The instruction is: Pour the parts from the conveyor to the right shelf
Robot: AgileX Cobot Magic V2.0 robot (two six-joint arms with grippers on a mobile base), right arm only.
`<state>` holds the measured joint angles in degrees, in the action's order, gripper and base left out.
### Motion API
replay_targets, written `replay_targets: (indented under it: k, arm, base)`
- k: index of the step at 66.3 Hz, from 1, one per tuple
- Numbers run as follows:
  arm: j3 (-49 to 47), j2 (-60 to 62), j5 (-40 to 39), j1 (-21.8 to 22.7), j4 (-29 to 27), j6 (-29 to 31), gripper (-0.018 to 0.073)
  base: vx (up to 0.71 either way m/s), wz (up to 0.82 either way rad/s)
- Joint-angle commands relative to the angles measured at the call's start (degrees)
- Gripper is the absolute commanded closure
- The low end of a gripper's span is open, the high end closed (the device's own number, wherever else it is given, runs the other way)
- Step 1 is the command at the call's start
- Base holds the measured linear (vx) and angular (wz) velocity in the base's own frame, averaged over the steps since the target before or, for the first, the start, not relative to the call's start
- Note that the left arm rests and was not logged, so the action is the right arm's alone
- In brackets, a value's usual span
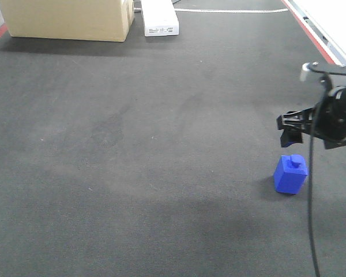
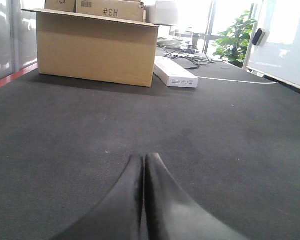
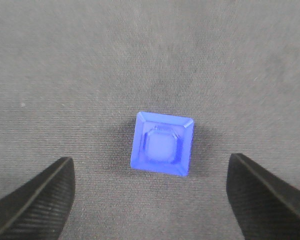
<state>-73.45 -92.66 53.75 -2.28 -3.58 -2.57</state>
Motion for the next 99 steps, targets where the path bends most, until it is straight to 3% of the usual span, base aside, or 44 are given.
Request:
replay_targets:
  k: [1,21,30,36,51,63,72,88,99]
  arm:
    - [-3.98,-1.2,1.25,0.07,0.27,-1.12,-0.0033]
    - [-5.41,-10.04,3.33,0.39,0.31,-3.63,-0.0029]
    - [-5.41,-12.71,3.78,0.39,0.45,-3.63,0.0032]
    - [-5.41,-13.01,2.17,0.39,0.45,-3.63,0.0137]
    - [-4.93,-7.21,0.06,0.34,1.9,0.86,0.0575]
    - [2.38,4.7,-9.82,0.34,2.03,2.57,0.0569]
    - [9.44,15.77,-16.71,0.34,0.91,7.49,0.0568]
    - [20.1,35.36,-23.83,0.34,-3.53,13.49,0.0568]
    - [26.94,46.58,-27.93,0.34,-4.44,13.89,0.0568]
  base:
    - [0.0,0.0]
    - [0.0,0.0]
    - [0.0,0.0]
    - [0.0,0.0]
    - [0.0,0.0]
    - [0.0,0.0]
    - [0.0,0.0]
    - [0.0,0.0]
    - [0.0,0.0]
